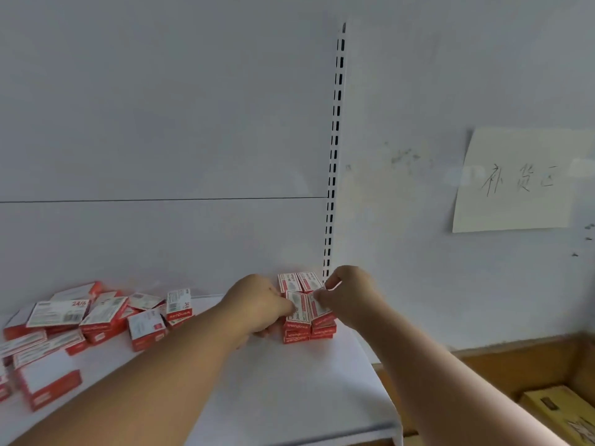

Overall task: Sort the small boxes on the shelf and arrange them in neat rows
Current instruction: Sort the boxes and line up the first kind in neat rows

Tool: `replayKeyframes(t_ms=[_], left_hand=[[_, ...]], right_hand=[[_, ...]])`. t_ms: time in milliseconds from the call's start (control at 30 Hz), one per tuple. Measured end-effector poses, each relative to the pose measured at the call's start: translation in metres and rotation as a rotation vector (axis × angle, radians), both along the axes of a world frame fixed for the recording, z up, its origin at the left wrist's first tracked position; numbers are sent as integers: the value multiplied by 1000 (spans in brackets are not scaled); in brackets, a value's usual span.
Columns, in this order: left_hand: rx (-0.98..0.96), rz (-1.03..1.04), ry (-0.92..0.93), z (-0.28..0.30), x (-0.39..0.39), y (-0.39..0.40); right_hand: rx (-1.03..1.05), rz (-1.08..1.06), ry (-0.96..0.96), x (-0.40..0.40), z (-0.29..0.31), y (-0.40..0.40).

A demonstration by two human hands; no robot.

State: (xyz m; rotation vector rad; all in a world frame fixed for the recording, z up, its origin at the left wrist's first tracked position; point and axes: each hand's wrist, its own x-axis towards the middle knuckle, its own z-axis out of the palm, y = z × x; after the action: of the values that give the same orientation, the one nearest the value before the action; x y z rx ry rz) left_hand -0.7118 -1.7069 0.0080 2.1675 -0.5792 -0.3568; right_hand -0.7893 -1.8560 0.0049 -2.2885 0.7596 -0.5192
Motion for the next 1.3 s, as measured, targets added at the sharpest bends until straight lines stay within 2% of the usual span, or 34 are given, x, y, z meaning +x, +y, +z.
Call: replayKeyframes(t_ms=[200, 433, 600, 700, 867, 967, 1033, 1067, 1133, 1200, 1267, 1300], left_hand=[[9, 85, -103, -4, -8, 3], [45, 118, -380, -4, -11, 28], [72, 142, -364, -1, 10, 101], [97, 203, -384, 1, 37, 153], [109, 174, -403, 5, 77, 205], [72, 127, -412, 9, 95, 215], [34, 97, -426, 12, 104, 213], [12, 85, -436, 13, 107, 209], [-48, 74, -440, 13, 110, 202], [-119, 85, -438, 7, 111, 200], [-162, 102, -438, -1, 115, 201], [-163, 94, -432, -4, 117, 201]], right_hand=[[-279, 76, 138, -3, 8, -1], [-417, 181, -16, 10, 9, 32], [-458, 315, -106, 32, 16, 96], [-435, 351, -98, 51, 14, 135], [-400, 268, -12, 94, 6, 183], [-469, 180, 217, 121, 1, 194], [-414, 129, 357, 137, -1, 198], [-356, 103, 364, 143, -1, 199], [-252, 41, 266, 148, -3, 199], [-169, -5, 44, 148, -11, 199], [-14, 49, -205, 142, -16, 201], [136, 112, -329, 138, -15, 203]])
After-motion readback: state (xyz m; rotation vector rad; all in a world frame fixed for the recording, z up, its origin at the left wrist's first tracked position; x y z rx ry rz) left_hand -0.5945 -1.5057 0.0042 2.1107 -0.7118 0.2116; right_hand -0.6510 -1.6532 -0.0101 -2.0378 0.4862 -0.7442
